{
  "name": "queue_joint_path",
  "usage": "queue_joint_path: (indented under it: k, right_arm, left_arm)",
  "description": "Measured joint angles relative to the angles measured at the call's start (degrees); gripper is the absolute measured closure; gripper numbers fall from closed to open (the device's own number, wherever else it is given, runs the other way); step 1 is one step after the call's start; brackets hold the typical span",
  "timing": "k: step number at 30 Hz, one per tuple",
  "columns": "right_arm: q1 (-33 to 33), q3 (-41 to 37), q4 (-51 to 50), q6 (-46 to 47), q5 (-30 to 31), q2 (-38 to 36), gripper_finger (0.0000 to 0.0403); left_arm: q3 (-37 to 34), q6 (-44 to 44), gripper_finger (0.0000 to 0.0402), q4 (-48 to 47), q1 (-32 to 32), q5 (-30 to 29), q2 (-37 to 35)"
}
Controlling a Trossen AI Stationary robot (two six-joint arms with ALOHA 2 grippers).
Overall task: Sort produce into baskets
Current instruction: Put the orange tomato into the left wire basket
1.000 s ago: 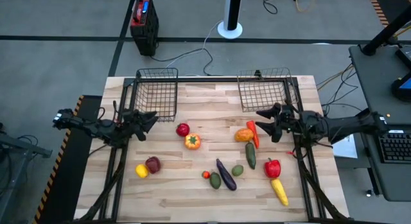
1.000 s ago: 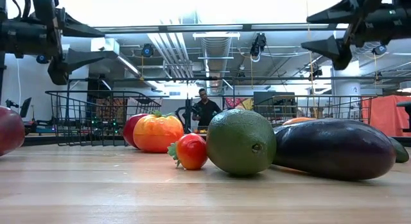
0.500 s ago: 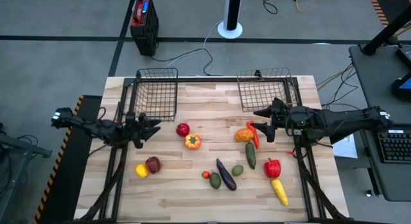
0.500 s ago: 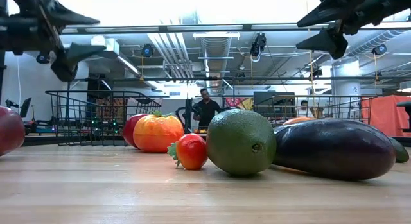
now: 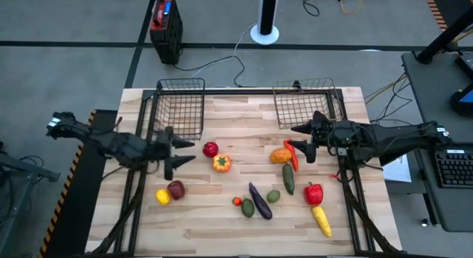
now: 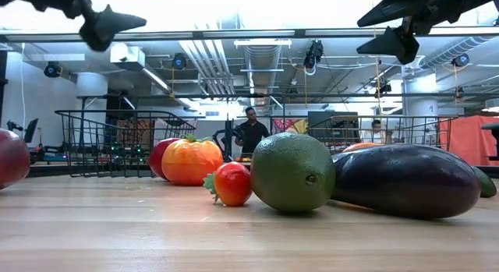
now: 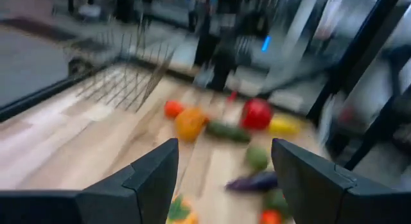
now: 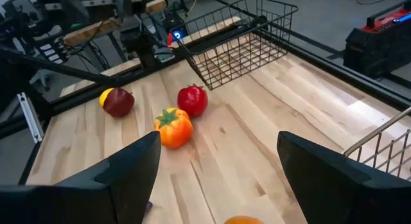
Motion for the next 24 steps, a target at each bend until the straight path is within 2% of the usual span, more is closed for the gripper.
queue_joint_path:
  k: [3, 10, 18, 24]
  right_arm:
    - [0.0, 0.0, 0.0, 0.1, 0.0, 0.5, 0.0099]
    - [0.0, -0.1, 0.0, 0.2, 0.0, 3.1, 0.0099]
    - [0.0, -0.1, 0.1, 0.2, -0.1, 5.6, 0.0099]
    - [0.0, -0.2, 0.1, 0.8, -1.3, 7.2, 0.0099]
  left_arm:
    - [7.3, 0.7, 0.0169, -8.7, 0.0, 1.7, 7.9]
    - [17.5, 4.5, 0.0169, -16.1, 0.0, 3.5, 23.1]
    - [20.5, 5.6, 0.0164, -16.6, 0.0, 2.1, 33.8]
    - [20.8, 5.8, 0.013, -14.3, 0.1, -0.7, 39.5]
